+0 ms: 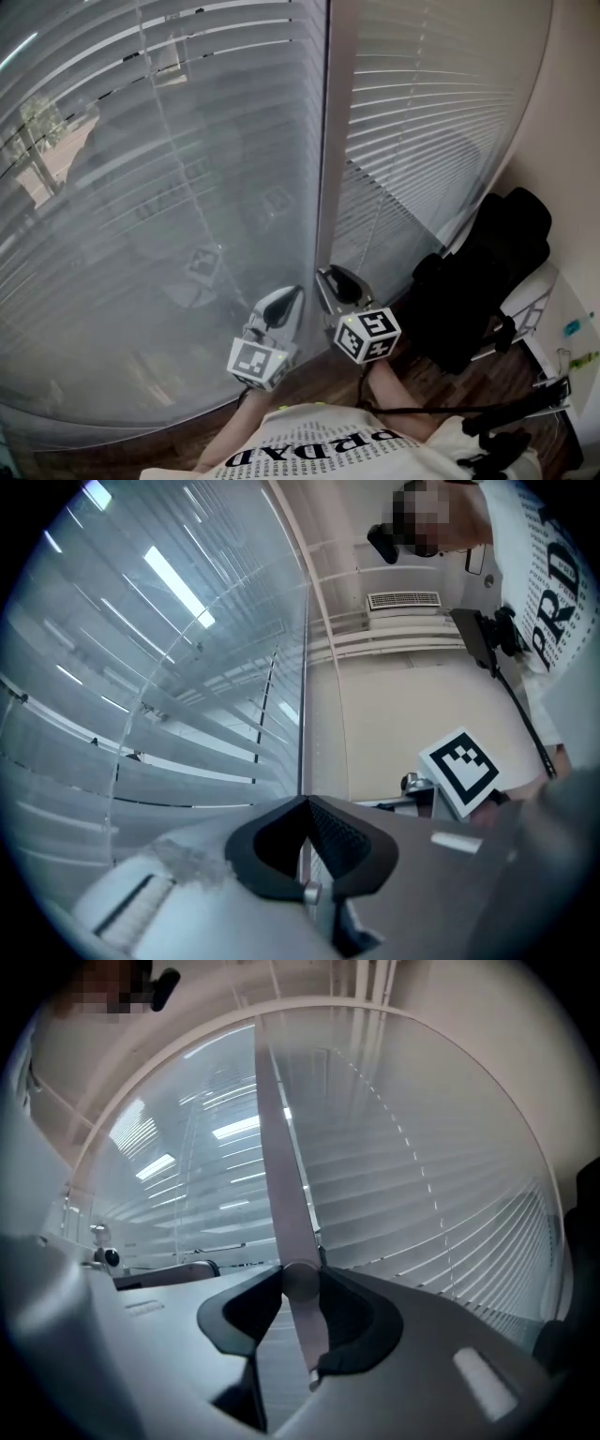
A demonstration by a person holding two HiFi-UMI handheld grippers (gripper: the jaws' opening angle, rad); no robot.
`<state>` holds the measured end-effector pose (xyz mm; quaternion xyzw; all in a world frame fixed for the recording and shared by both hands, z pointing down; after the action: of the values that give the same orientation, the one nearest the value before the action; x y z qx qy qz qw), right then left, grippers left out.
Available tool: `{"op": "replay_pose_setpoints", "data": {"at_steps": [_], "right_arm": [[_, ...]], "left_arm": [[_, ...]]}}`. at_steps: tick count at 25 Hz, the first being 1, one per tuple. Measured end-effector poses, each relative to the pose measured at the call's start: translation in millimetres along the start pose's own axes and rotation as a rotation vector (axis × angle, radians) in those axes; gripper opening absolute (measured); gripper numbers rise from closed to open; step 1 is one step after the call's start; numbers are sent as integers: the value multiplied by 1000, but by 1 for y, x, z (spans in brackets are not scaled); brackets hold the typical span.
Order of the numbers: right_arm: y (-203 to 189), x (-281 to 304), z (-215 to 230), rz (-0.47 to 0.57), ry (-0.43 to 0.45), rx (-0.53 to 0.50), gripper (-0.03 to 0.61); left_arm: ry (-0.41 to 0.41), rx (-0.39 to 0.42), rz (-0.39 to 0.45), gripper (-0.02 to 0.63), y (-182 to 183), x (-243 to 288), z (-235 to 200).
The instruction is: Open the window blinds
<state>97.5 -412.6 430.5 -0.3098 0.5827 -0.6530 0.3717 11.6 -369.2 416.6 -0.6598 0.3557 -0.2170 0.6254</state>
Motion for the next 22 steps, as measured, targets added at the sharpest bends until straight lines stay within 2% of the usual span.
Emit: {"op": "replay_pose_setpoints", "data": {"at_steps": [4,6,10,13,16,22], "right_arm": [[0,0,0,-3,-2,-66,135],[2,-2,-2,-19,-7,-177,135],[11,-4,-10,-64,-2,-463,147],[13,-4,-14,-98,0,-614,158],[12,-1,-16,-108,4,-690,156],[6,2,-17,-123,5,-774,137]], "left_arm": [[-6,-13,16,-8,3,1,3],[-5,-16,14,-8,3,0,3],[4,-28,25,-8,7,-1,2],[2,-25,23,-8,6,-1,2],[-4,-28,22,-8,6,1,5],[-7,-35,24,-8,5,2,6]]}}
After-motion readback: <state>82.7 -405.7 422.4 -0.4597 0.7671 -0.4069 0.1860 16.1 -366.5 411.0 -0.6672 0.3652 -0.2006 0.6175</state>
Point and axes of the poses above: the fingertips, and each gripper's own axes: x forward along the fingers, z to its right, y out of its top, the point moved 3 cm from there along -x, backward along the fingers, and after that the axes turned 6 degrees about -x, right-handed, at the moved point
